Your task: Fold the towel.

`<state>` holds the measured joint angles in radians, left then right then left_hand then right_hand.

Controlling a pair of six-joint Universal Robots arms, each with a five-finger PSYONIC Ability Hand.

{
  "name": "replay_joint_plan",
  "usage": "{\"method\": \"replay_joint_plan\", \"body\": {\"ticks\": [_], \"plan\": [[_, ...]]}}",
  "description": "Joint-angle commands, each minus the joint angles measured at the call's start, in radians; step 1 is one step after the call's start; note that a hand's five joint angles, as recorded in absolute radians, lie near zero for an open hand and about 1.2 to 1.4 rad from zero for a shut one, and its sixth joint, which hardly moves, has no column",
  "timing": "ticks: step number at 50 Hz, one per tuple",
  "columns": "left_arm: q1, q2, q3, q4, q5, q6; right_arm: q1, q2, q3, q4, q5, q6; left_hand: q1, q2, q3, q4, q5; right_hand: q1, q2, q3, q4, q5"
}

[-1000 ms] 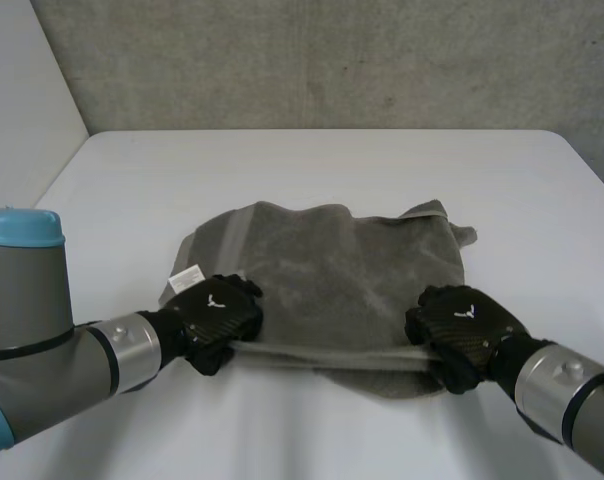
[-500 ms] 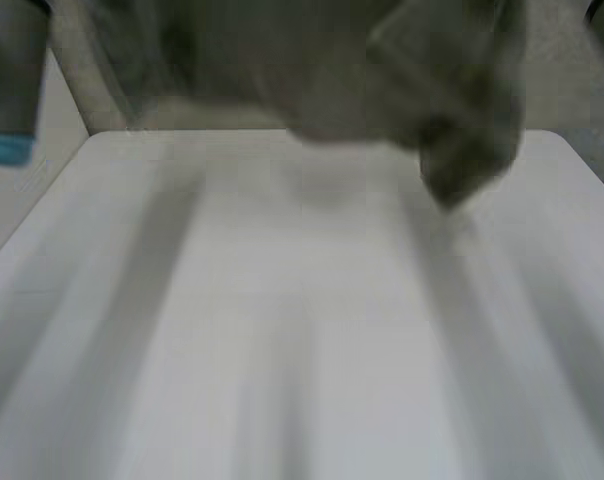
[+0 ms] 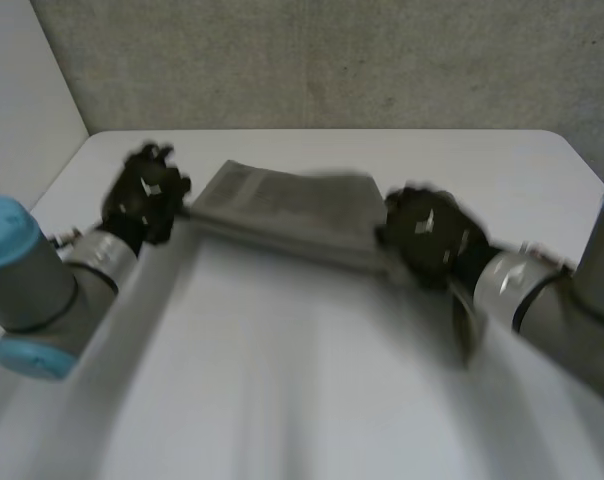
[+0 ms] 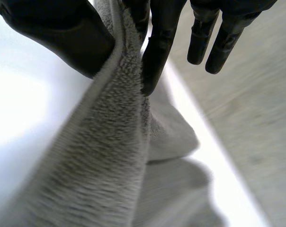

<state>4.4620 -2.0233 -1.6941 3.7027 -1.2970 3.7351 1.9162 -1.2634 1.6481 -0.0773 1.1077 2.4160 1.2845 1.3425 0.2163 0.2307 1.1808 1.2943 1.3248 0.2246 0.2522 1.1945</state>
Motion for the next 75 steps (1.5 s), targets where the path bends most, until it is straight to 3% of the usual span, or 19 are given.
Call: {"method": "replay_joint_plan", "body": {"ticks": [1,15,24,30,32,43,60,63,65,71,75], "plan": [[-0.078,-0.112,-0.052,-0.01,-0.001,0.12,0.011,0.127,0.142,-0.09,0.018,-0.034,0.112,0.054,-0.042,-0.056,0.041,0.102,0.071,-0.05,-0.078,0.027],[-0.07,-0.046,-0.059,-0.072,-0.018,0.137,0.007,0.067,0.154,-0.102,0.144,0.076,0.112,0.054,-0.042,-0.056,0.041,0.102,0.071,-0.05,-0.078,0.027],[-0.067,0.001,-0.072,-0.078,-0.019,0.137,0.0,0.041,0.182,-0.111,0.156,0.15,0.112,0.054,-0.042,-0.056,0.041,0.102,0.071,-0.05,-0.078,0.027],[-0.05,0.041,-0.073,-0.099,-0.019,0.111,-0.009,0.038,0.214,-0.147,0.221,0.16,0.112,0.054,-0.042,-0.056,0.041,-0.105,-0.136,-0.05,-0.078,-0.18],[-0.044,0.055,-0.072,-0.122,-0.018,0.074,-0.011,0.041,0.236,-0.174,0.262,0.161,0.112,0.054,-0.042,-0.056,0.041,-0.296,-0.326,-0.05,-0.078,-0.37],[-0.01,0.078,-0.072,-0.145,-0.015,0.015,-0.046,0.029,0.283,-0.233,0.32,0.163,0.112,0.054,-0.042,-0.056,0.041,-0.464,-0.494,-0.05,-0.078,-0.538],[0.071,0.084,-0.068,-0.164,-0.005,0.014,-0.18,-0.067,0.355,-0.231,0.302,0.222,0.112,0.054,-0.042,-0.056,0.041,-0.373,-0.403,-0.05,-0.078,-0.447],[0.072,0.089,-0.072,-0.178,-0.005,0.014,-0.197,-0.079,0.363,-0.226,0.276,0.222,0.112,0.054,-0.042,-0.056,0.041,-0.173,-0.203,-0.05,-0.078,-0.248],[0.069,0.093,-0.073,-0.199,-0.005,0.014,-0.201,-0.088,0.357,-0.213,0.248,0.221,0.112,0.054,-0.042,-0.056,0.041,0.101,0.07,-0.05,-0.078,0.026],[0.072,0.138,-0.087,-0.254,-0.005,0.012,-0.217,-0.174,0.346,-0.138,0.202,0.213,0.112,0.054,-0.042,-0.056,0.041,0.102,0.071,-0.05,-0.078,0.027],[0.082,0.233,-0.119,-0.311,-0.004,0.011,-0.259,-0.273,0.308,0.014,0.115,0.181,0.112,0.054,-0.042,-0.056,0.041,0.102,0.071,-0.05,-0.078,0.027]]}}
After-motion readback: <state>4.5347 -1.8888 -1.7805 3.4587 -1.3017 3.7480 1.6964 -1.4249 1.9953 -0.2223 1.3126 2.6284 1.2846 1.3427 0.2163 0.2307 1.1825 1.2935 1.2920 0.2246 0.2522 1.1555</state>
